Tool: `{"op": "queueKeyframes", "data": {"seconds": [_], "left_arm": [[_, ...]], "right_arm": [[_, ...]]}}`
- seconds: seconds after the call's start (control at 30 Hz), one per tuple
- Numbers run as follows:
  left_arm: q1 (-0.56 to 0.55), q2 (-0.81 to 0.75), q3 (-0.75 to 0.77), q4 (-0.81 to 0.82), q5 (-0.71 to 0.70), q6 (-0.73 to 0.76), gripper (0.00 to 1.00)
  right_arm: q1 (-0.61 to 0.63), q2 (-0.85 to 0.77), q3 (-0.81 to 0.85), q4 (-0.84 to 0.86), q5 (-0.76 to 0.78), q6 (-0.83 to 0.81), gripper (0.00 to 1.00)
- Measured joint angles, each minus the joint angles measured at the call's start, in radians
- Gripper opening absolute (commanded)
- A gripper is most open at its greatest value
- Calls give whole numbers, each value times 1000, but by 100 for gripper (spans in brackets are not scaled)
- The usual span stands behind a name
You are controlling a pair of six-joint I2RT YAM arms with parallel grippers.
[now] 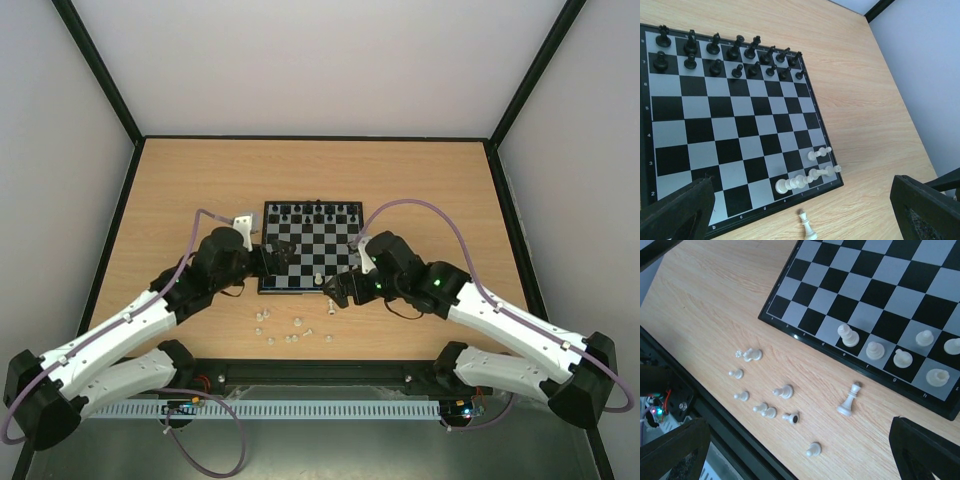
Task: Set up the chess pieces on the board
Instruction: Pick up the chess piece at the center of the board.
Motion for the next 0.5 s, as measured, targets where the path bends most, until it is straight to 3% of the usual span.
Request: {"op": "queueKeyframes", "data": {"seconds": [0.5], "left_arm": [[-36,-32,-67,6,53,-9,99]], "right_arm": [[0,-71,-31,8,-11,21,98]]}}
